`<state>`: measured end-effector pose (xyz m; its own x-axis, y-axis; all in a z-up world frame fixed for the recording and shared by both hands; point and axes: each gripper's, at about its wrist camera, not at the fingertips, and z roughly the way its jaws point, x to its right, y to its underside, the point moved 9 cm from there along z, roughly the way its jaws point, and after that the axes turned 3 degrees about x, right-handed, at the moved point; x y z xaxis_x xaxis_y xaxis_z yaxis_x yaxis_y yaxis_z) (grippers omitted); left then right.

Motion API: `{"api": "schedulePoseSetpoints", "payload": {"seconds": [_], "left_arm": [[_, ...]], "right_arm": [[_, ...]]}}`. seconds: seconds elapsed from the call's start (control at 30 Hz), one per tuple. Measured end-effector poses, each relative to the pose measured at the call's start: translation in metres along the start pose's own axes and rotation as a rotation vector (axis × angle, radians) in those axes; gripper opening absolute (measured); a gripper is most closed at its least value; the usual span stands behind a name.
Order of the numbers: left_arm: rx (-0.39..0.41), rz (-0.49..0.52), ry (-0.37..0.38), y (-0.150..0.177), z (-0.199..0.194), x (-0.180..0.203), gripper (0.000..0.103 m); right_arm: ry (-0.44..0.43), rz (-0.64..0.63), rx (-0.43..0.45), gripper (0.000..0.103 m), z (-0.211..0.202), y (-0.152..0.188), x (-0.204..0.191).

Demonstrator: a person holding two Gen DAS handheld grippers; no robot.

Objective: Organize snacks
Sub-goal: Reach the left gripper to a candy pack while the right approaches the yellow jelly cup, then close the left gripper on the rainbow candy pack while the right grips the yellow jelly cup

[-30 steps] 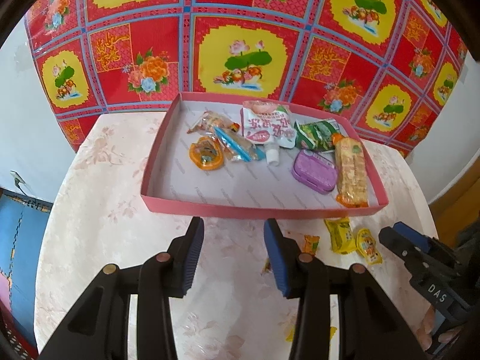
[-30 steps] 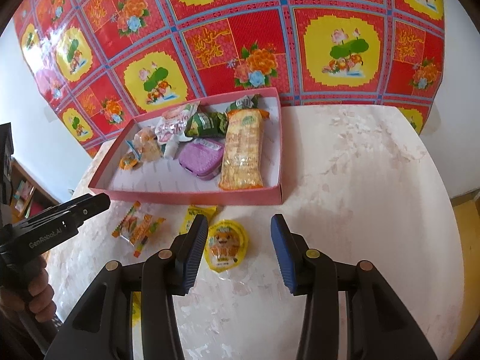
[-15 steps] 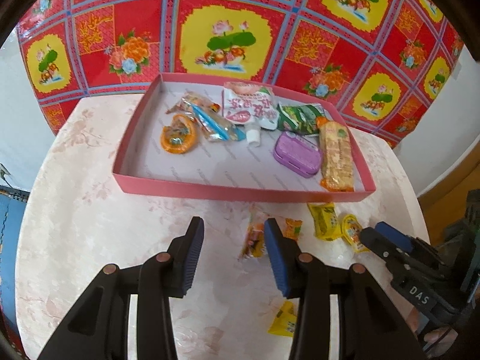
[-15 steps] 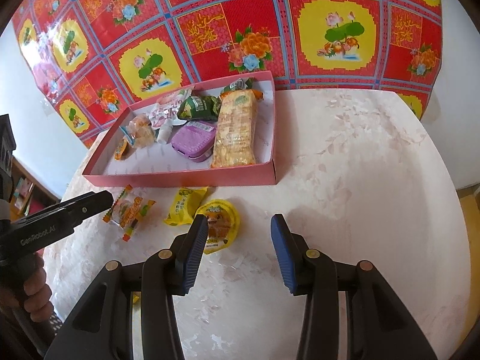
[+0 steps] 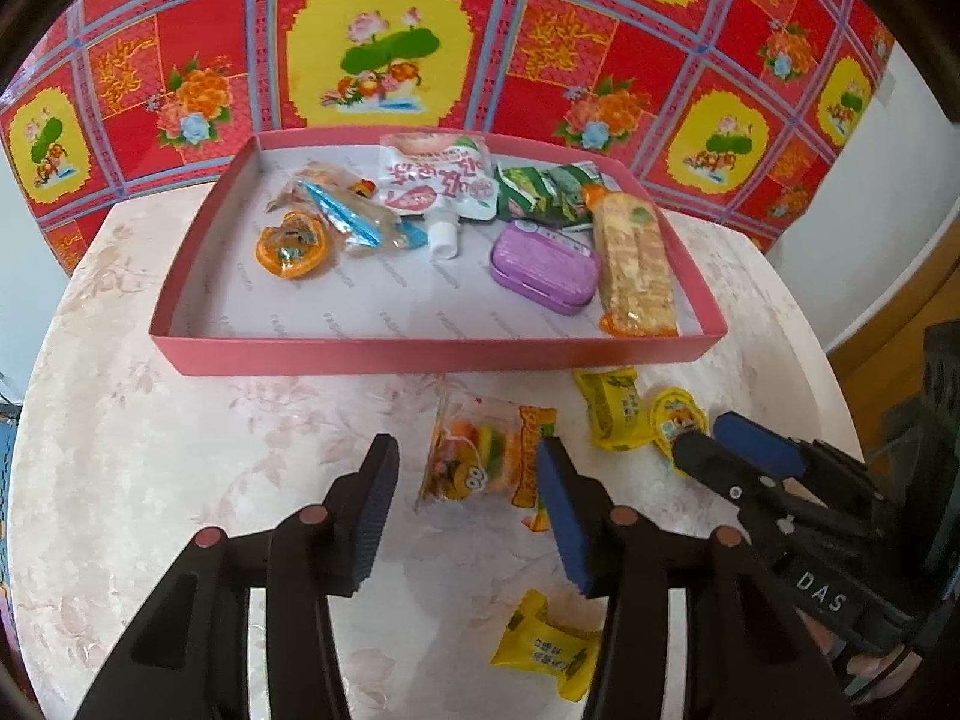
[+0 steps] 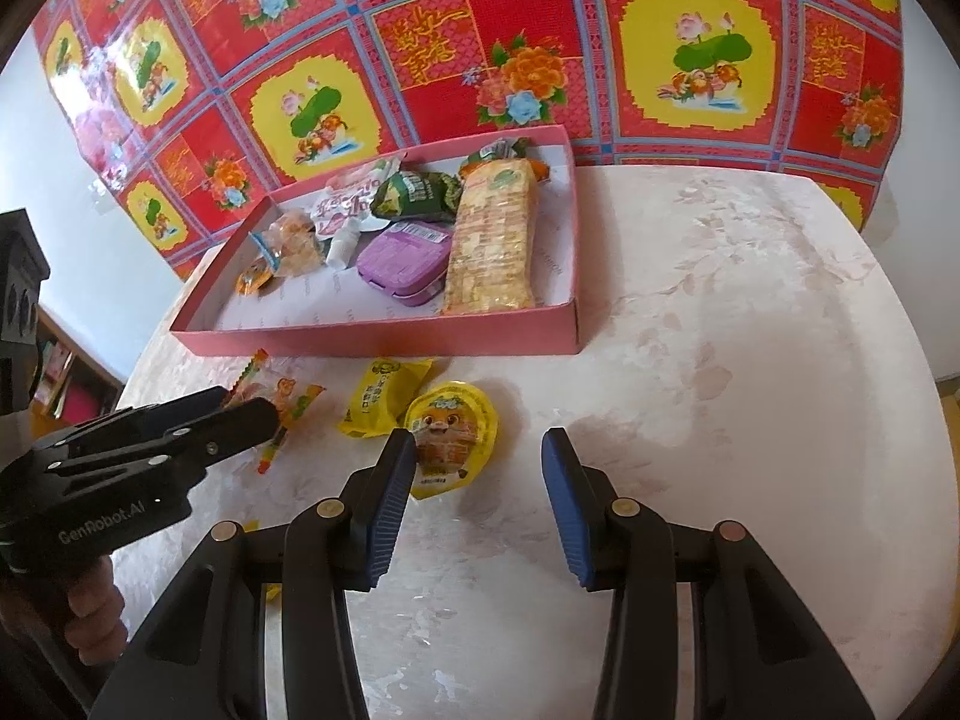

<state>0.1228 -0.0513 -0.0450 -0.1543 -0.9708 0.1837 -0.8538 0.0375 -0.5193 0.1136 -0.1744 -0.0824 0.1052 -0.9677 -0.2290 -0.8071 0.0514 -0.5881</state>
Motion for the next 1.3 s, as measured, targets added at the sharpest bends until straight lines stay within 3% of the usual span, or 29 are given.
{"api": "schedulePoseSetpoints", "payload": {"seconds": [0.17, 0.53, 0.67, 0.73, 0.8, 1.3], "left_arm": [[-0.019, 0.008, -0.002, 0.003, 0.008, 0.002, 0.052], [0.019, 0.061, -0.037, 0.003, 0.014, 0.003, 0.053], [0.033, 0.071, -0.040, 0.002, 0.015, 0.004, 0.052], [0.043, 0.071, -0.033, 0.001, 0.015, 0.004, 0.044], [0.048, 0.073, -0.033, 0.001, 0.014, 0.004, 0.034], [0.093, 0.079, 0.003, 0.001, 0.000, 0.003, 0.023]], "right_arm": [[0.003, -0.021, 0.002, 0.045, 0.003, 0.000, -0.004], [0.023, -0.048, 0.030, 0.045, 0.006, -0.002, -0.007], [0.036, -0.056, 0.041, 0.033, 0.006, -0.003, -0.007], [0.031, -0.064, 0.042, 0.026, 0.007, -0.002, -0.008], [0.033, -0.065, 0.046, 0.025, 0.007, -0.002, -0.008], [0.019, -0.030, 0.061, 0.025, -0.001, -0.001, -0.008]]}}
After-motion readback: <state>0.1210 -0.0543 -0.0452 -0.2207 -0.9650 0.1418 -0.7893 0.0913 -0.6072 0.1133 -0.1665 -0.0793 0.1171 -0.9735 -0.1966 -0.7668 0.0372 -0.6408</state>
